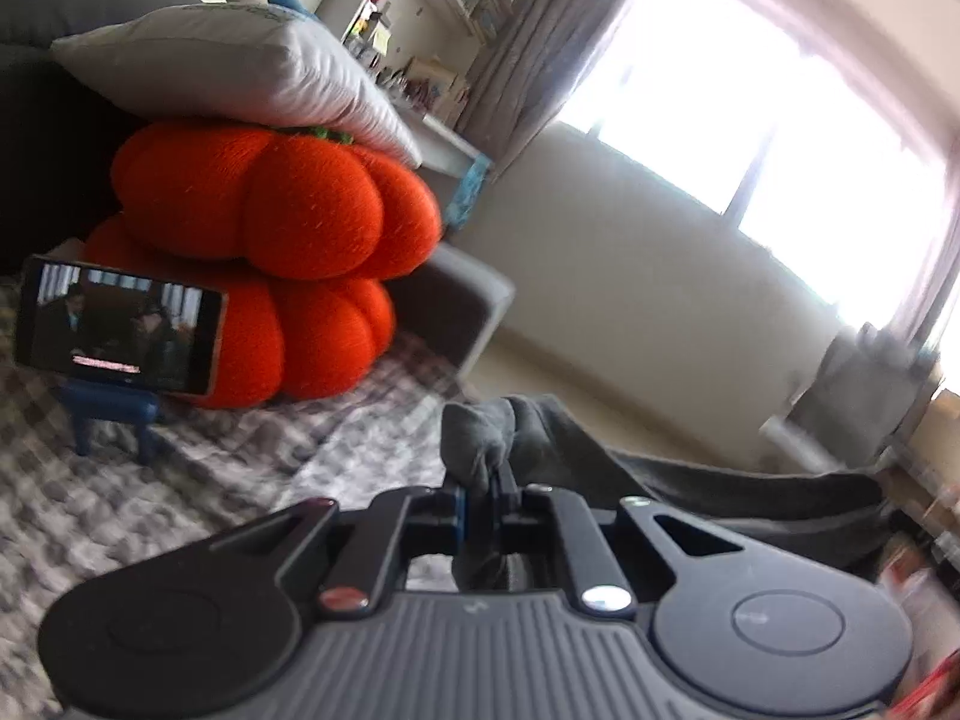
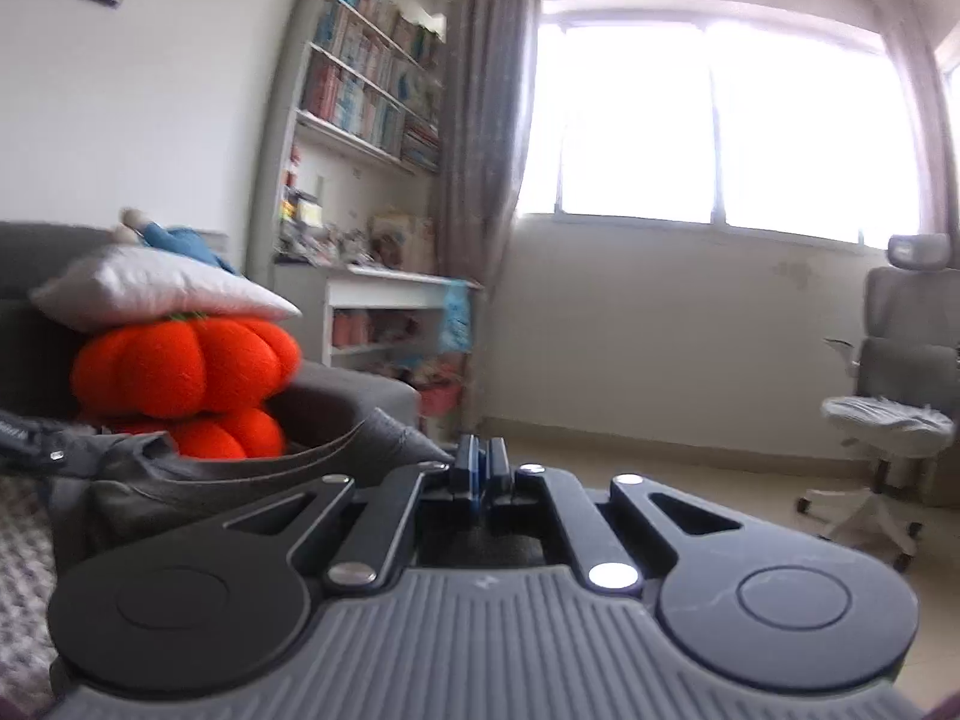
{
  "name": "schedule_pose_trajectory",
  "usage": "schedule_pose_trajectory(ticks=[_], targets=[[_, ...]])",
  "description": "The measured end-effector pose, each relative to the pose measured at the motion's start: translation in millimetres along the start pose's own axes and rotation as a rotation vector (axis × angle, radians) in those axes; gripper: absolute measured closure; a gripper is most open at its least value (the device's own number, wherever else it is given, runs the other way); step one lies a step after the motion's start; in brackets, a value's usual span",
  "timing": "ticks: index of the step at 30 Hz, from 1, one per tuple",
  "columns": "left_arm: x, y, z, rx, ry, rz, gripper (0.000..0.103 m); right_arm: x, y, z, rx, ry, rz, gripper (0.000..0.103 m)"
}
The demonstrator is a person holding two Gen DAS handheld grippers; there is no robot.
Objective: Fold clothes
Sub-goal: 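Lift the grey t-shirt off the quilt with both grippers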
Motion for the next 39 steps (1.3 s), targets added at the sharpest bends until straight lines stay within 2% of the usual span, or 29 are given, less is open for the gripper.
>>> schedule_pose_trajectory(ticks=[3,6,8,9,11,13,14,16,17,18,19,20,21,23,25,26,27,28,29,30,32,35,39], targets=[[-1.9,-4.4,6.0,-0.027,-0.036,-0.002,0.095,4.4,-1.7,4.6,-0.006,0.017,0.038,0.103],[-3.7,-1.3,3.1,-0.018,-0.015,0.029,0.096,14.0,7.8,-4.9,0.056,-0.017,0.093,0.103],[-3.9,-4.3,6.8,-0.048,-0.017,0.038,0.096,24.7,15.8,-9.3,0.079,-0.061,0.116,0.103],[-3.9,-6.8,9.4,-0.069,-0.02,0.04,0.095,30.0,15.6,-9.2,0.07,-0.088,0.111,0.103],[-4.9,-13.5,15.9,-0.119,-0.018,0.035,0.094,31.3,2.9,4.1,-0.022,-0.104,0.075,0.103],[-9.1,-23.9,24.4,-0.184,0.003,0.005,0.092,29.4,-6.9,21.2,-0.122,-0.1,0.053,0.09],[-11.3,-27.1,26.5,-0.202,0.023,0.0,0.087,28.5,-11.8,29.7,-0.172,-0.098,0.043,0.089],[-14.6,-31.1,28.6,-0.229,0.071,0.007,0.064,26.6,-21.3,46.7,-0.271,-0.094,0.021,0.086],[-16.2,-32.8,29.8,-0.242,0.097,0.017,0.047,25.7,-26.0,55.1,-0.321,-0.092,0.01,0.073],[-16.8,-34.4,31.3,-0.258,0.119,0.027,0.038,24.8,-30.7,63.6,-0.371,-0.09,-0.001,0.049],[-16.0,-35.5,33.1,-0.27,0.127,0.034,0.036,23.9,-35.3,72.0,-0.421,-0.088,-0.012,0.039],[-14.7,-35.8,34.8,-0.277,0.123,0.033,0.035,23.0,-39.9,80.3,-0.47,-0.086,-0.023,0.034],[-13.6,-35.8,36.6,-0.284,0.114,0.03,0.034,23.6,-44.1,86.7,-0.504,-0.091,-0.03,0.034],[-13.4,-36.9,40.3,-0.303,0.101,0.015,0.034,31.4,-51.2,90.8,-0.504,-0.132,-0.028,0.034],[-12.1,-39.4,45.4,-0.319,0.077,0.004,0.039,39.1,-58.3,94.8,-0.504,-0.173,-0.026,0.034],[-11.2,-40.8,48.1,-0.327,0.064,-0.002,0.051,43.0,-61.9,96.9,-0.504,-0.194,-0.025,0.034],[-10.4,-42.3,50.8,-0.335,0.05,-0.007,0.073,46.9,-65.4,98.9,-0.504,-0.214,-0.023,0.035],[-9.5,-41.8,50.6,-0.328,0.034,-0.011,0.086,50.5,-69.2,101.5,-0.506,-0.237,-0.027,0.04],[-8.7,-40.1,48.4,-0.312,0.016,-0.015,0.094,52.6,-72.6,104.9,-0.511,-0.261,-0.045,0.069],[-7.8,-38.4,46.2,-0.295,-0.003,-0.019,0.095,52.0,-74.0,106.0,-0.509,-0.266,-0.065,0.1],[-5.7,-31.0,37.7,-0.242,-0.032,-0.008,0.095,46.1,-73.1,99.7,-0.48,-0.237,-0.087,0.1],[0.5,-3.9,9.6,-0.089,-0.053,0.074,0.096,40.5,-57.7,59.8,-0.338,-0.168,-0.081,0.1],[20.6,47.8,-37.2,0.128,-0.106,0.178,0.096,38.3,-6.3,-27.6,-0.03,-0.058,0.01,0.1]])
Point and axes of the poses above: each gripper's, at about its wrist camera, not at the fingertips, and y roughly against the way its jaws point, x to its right, z to its underside, the point moved 2 cm from there along -y, roughly the way its jaws point, and after that the axes turned 12 degrees about x, right-handed, at the moved point
